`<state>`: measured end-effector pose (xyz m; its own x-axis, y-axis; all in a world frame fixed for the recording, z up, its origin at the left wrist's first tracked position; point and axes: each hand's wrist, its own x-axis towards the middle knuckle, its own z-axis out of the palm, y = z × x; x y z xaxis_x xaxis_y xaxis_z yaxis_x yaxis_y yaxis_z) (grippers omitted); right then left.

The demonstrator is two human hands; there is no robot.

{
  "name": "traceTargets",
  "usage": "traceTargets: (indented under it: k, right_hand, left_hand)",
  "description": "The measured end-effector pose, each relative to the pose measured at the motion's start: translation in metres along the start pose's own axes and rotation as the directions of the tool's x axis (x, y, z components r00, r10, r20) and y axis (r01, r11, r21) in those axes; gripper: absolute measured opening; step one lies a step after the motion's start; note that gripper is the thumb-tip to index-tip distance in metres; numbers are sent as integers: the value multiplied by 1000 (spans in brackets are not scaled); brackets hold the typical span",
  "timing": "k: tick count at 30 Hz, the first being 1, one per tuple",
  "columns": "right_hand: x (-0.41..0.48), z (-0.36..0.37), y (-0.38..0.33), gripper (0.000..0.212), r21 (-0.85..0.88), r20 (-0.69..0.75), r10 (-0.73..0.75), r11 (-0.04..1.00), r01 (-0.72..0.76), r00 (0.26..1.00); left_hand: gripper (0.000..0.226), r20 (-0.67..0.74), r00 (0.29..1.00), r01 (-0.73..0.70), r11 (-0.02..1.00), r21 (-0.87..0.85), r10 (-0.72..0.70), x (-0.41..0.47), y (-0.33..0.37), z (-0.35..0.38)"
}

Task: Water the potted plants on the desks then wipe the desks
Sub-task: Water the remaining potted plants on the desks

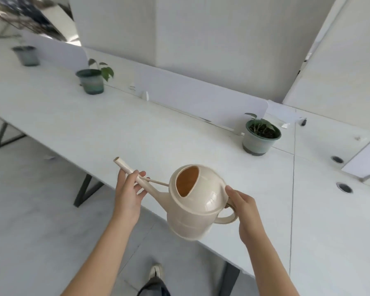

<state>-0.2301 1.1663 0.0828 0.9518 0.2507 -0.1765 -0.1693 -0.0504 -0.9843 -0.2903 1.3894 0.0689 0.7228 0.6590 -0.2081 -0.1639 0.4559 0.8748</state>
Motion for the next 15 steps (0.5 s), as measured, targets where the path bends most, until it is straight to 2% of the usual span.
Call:
traceTargets:
  k: [4, 7, 10, 15]
  right_hand:
    - [-11, 51, 1, 39, -34, 153, 19, 999, -14, 988]
    - [-21, 93, -2, 31, -86, 279, 27, 996, -3, 960]
    - [-29, 139, -2, 27, -114, 383, 40, 993, 5, 923]
    - [-39, 225, 6, 35, -128, 434, 50, 992, 7, 900]
  left_hand:
    - [16, -120, 991, -64, 998, -14, 61, -13, 24, -58]
    - [10, -224, 970, -101, 995, -9, 96, -19, 40, -101]
    - [14, -309, 943, -135, 991, -22, 121, -23, 59, -145]
    - [17, -386, 912, -175, 983, -56, 140, -20, 101, -218]
